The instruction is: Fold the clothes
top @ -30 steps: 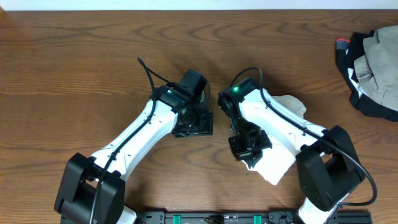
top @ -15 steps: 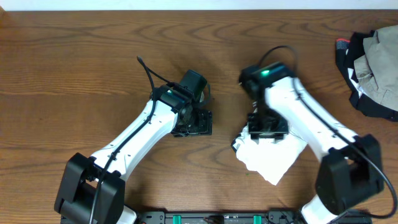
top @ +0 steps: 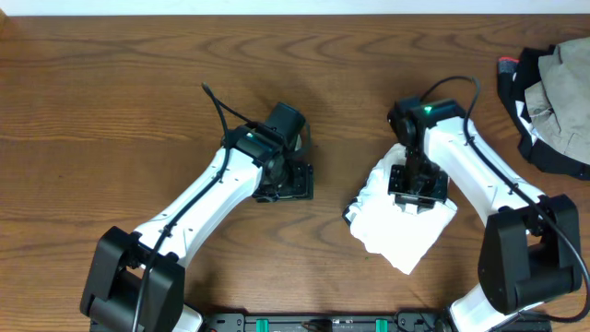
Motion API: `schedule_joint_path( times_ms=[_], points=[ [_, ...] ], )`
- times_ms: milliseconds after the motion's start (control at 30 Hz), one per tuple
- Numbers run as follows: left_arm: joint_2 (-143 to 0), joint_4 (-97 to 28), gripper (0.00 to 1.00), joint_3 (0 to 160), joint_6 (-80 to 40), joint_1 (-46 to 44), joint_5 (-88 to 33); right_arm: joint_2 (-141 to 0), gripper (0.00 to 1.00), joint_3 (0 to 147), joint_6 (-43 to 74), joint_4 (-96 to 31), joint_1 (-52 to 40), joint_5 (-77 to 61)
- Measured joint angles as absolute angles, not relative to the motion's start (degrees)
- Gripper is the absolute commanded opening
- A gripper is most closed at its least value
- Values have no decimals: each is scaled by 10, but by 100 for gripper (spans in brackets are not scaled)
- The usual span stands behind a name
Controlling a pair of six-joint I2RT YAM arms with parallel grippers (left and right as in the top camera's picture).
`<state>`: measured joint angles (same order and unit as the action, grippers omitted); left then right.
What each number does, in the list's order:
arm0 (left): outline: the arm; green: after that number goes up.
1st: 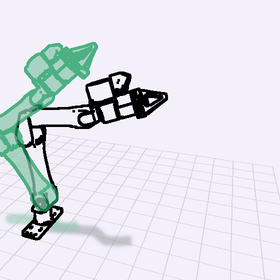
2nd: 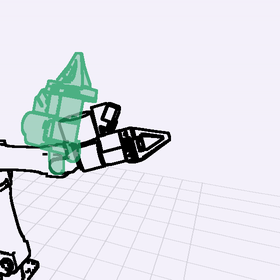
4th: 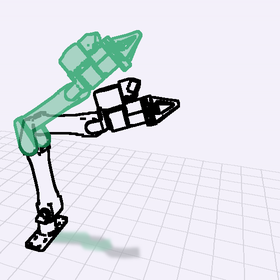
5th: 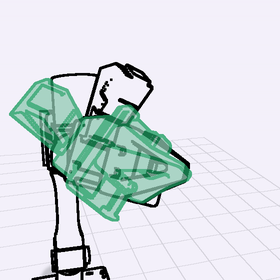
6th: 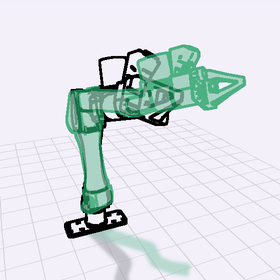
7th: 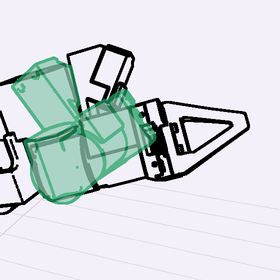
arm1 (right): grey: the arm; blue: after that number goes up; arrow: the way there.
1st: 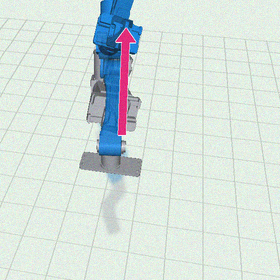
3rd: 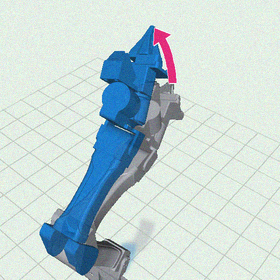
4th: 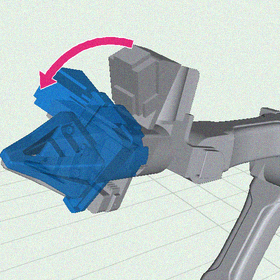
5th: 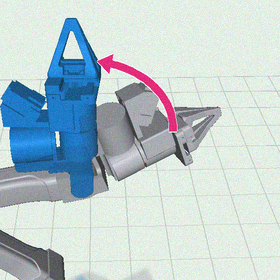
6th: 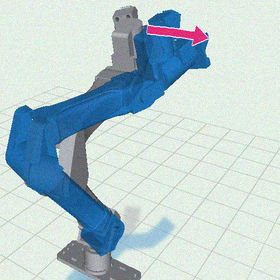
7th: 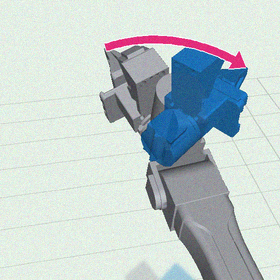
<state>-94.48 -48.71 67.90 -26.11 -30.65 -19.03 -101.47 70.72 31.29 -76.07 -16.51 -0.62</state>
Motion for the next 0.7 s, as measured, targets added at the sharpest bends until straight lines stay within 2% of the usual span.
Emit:
schedule_joint_path(
  times_ms=[133,500,700],
  points=[
    [-945,-490,68,679,-255,-299,-189,-1015,29,670,319,-710,-165,-15],
    [-945,-490,68,679,-252,-297,-189,-1014,19,598,280,-507,-165,-114],
    [-945,-490,68,679,-252,-297,-189,-1014,22,597,263,-404,-175,-195]
  ],
)
